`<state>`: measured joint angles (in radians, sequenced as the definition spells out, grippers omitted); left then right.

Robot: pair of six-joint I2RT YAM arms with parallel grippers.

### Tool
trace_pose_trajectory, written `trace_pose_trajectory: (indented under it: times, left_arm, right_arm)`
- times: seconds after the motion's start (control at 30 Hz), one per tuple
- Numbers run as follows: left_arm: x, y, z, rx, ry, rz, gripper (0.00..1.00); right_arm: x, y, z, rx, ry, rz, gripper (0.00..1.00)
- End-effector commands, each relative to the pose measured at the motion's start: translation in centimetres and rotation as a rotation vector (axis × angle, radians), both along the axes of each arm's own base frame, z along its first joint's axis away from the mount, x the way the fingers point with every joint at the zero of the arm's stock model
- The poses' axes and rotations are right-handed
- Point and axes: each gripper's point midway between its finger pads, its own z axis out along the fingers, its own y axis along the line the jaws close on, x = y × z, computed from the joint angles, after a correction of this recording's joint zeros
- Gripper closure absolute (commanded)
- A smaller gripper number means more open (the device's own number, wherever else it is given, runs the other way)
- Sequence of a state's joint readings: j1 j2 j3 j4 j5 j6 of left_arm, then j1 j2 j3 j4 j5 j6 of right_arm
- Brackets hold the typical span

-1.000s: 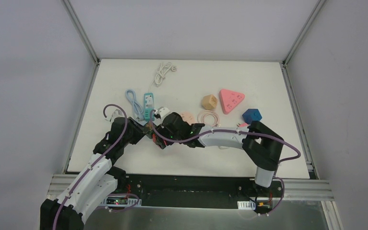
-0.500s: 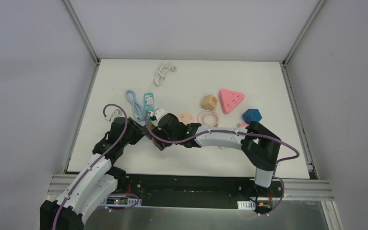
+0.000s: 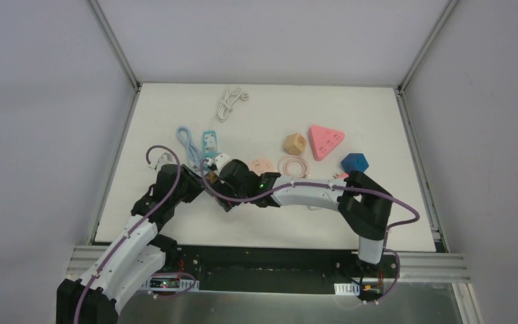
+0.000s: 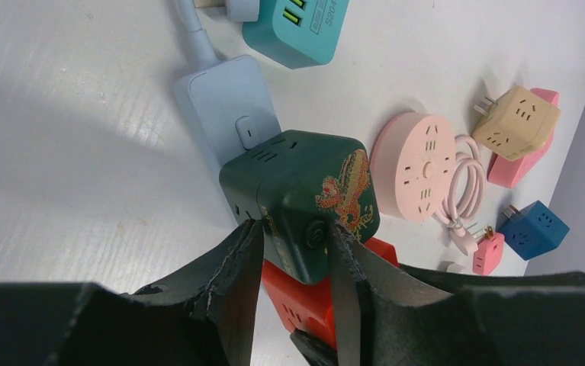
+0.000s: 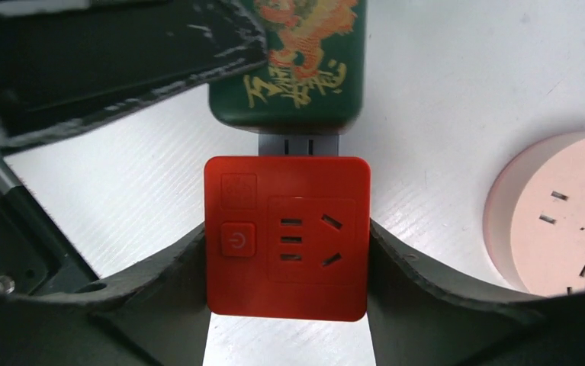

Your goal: Pull the plug off the socket

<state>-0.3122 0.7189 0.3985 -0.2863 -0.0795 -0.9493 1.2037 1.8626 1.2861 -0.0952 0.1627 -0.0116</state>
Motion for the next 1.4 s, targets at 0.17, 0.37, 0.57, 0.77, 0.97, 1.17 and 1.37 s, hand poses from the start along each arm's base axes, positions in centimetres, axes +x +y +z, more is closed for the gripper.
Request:
trace_pose_trajectory:
  times: [0.17,0.37,0.57,0.77,0.97,1.17,1.37]
  left_arm:
    - [-4.7,3.9,-5.7,0.208,0.247,0.029,0.65]
    - [-4.8,4.3,-5.8,0.230,0.248,0.033,0.66]
    - [-4.9,4.6,-5.7,0.235,0.235,0.039,0.67]
    - [-4.7,4.5,-5.3,0.238,0.227,0.030,0.67]
    - [-4.1,3.5,-4.0,0.200,0.207,-0.004,0.61]
    - [-2.7,1.9,-0.7,0.155,0.141,-0.073,0.41]
    - [-1.5,1.3,3.7,0.138,0.070,-0.088,0.15]
  right_arm:
    - [1.1,3.2,6.6,0.185,-0.107,0.033,1.00]
    - [0.6,3.8,7.9,0.207,-0.128,0.043,1.00]
    - [2.0,2.9,11.2,0.417,-0.003,0.003,1.00]
    - [2.7,1.5,11.8,0.411,-0.032,-0.060,1.00]
    - [4.4,-2.7,11.0,0.411,-0.018,-0.208,1.00]
    - [4.5,-9.3,8.4,0.446,0.108,-0.414,1.00]
    - [2.7,-13.9,5.1,0.450,0.257,-0.571,0.83]
